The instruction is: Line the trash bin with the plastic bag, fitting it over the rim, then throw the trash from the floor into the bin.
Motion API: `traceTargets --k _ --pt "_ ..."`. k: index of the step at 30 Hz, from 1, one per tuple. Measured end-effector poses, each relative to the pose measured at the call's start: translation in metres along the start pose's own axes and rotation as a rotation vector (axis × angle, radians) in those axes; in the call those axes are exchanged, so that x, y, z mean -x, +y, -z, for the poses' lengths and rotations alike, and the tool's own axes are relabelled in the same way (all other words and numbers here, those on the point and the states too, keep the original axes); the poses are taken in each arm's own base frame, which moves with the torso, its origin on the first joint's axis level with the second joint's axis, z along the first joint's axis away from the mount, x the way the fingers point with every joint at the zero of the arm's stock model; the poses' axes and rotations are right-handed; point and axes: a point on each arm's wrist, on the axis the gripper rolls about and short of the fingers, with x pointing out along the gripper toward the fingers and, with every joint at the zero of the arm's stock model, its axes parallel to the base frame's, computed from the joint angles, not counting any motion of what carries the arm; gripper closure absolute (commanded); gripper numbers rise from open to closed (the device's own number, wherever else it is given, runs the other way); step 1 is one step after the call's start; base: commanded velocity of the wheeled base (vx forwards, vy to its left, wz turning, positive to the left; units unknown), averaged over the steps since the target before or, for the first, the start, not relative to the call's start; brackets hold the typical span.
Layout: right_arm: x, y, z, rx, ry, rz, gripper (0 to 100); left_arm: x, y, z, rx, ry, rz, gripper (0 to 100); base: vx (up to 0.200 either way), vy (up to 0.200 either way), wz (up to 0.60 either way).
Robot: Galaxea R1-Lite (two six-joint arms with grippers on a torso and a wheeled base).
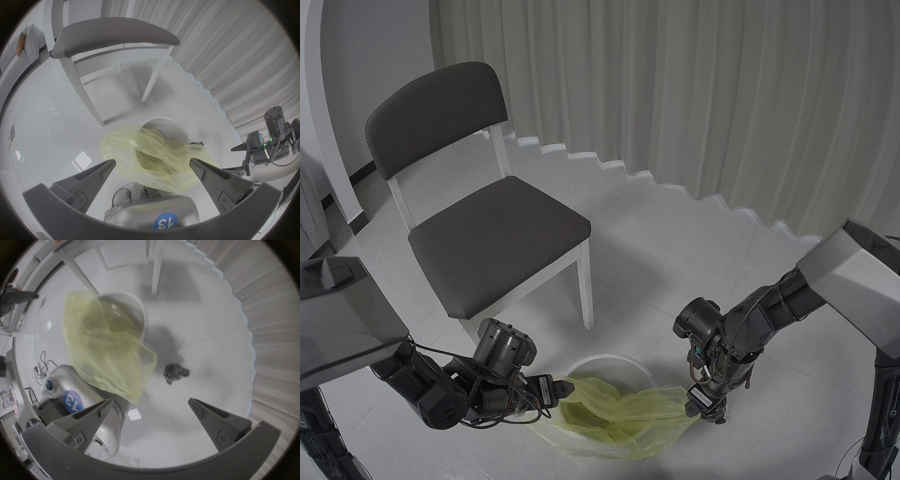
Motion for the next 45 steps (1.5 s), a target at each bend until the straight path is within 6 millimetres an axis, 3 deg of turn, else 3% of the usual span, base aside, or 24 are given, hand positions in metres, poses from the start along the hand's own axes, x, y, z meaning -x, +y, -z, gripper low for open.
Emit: traceTargets --k 8,13,21,36,45 --pt "0.045 0.022 -0.034 0.081 -0.216 -0.095 0 0.009 0.007 -0.01 0.033 -0.038 -0.001 0 0.0 0.0 0.0" --pt "0.049 0.045 -0.047 0.17 -0.267 -0.155 0 0.015 0.01 -0.013 0.048 -0.057 0.001 0 0.0 0.0 0.0" --pt "0.031 0.07 -0.071 0.223 -0.3 -0.187 0 0.019 0.012 -0.012 0.054 -0.065 0.001 0 0.0 0.0 0.0" --pt "-0.026 0.106 -0.119 0.276 -0.336 -0.193 0 0.025 0.017 -0.007 0.056 -0.058 -0.009 0 0.0 0.0 0.0" --pt "-0.05 0.109 -0.12 0.299 -0.214 -0.191 0 0.023 0.017 -0.006 0.055 -0.054 -0.015 0 0.0 0.0 0.0"
